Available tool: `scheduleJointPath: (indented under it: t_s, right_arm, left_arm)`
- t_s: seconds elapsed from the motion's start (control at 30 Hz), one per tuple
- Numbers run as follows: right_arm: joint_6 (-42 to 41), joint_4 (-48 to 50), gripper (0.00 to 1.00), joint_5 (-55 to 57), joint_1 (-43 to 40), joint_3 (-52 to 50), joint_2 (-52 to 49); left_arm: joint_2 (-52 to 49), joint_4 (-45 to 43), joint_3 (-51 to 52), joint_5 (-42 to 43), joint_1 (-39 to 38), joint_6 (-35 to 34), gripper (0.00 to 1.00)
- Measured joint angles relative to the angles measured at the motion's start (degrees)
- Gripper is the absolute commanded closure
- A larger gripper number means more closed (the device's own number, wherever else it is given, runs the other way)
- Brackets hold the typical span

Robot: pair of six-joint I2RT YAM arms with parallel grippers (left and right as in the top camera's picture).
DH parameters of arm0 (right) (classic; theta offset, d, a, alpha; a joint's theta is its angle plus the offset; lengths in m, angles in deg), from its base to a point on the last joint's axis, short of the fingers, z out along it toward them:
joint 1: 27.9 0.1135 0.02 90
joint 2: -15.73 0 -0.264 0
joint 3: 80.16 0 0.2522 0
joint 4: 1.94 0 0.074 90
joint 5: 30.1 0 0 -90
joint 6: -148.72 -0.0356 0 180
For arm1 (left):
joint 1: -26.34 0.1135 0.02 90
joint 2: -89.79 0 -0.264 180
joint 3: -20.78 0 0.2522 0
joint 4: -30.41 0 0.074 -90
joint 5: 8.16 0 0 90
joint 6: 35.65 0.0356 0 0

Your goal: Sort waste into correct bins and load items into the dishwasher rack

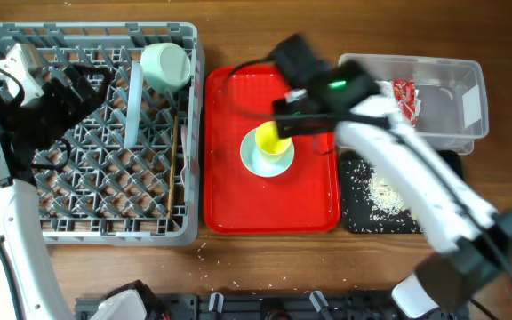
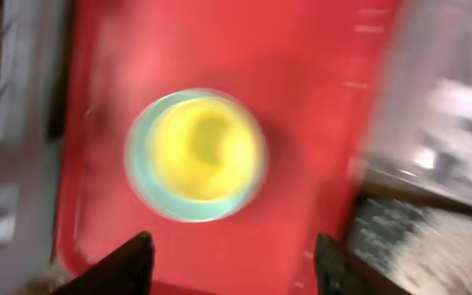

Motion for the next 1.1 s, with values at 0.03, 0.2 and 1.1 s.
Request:
scheduleJointPath:
  t_s: [0.03, 0.2, 1.1]
  right_arm:
    - [-0.90, -0.63, 0.08, 0.52, -2.95, 0.00, 1.97]
    - [-3.02, -5.97, 0.00, 2.64, -17.22, 0.00, 10.05]
    - [-3.13, -5.84, 0.00, 2.86, -20.44, 0.00, 9.99]
  left_arm:
    - [0.00, 0.02, 0.00, 0.00, 0.00, 0.00, 0.00]
    - [0.00, 0.02, 0.00, 0.00, 0.00, 0.00, 0.00]
    - [-0.02, 15.43, 0.04, 15.47, -10.25, -7.04, 0.96]
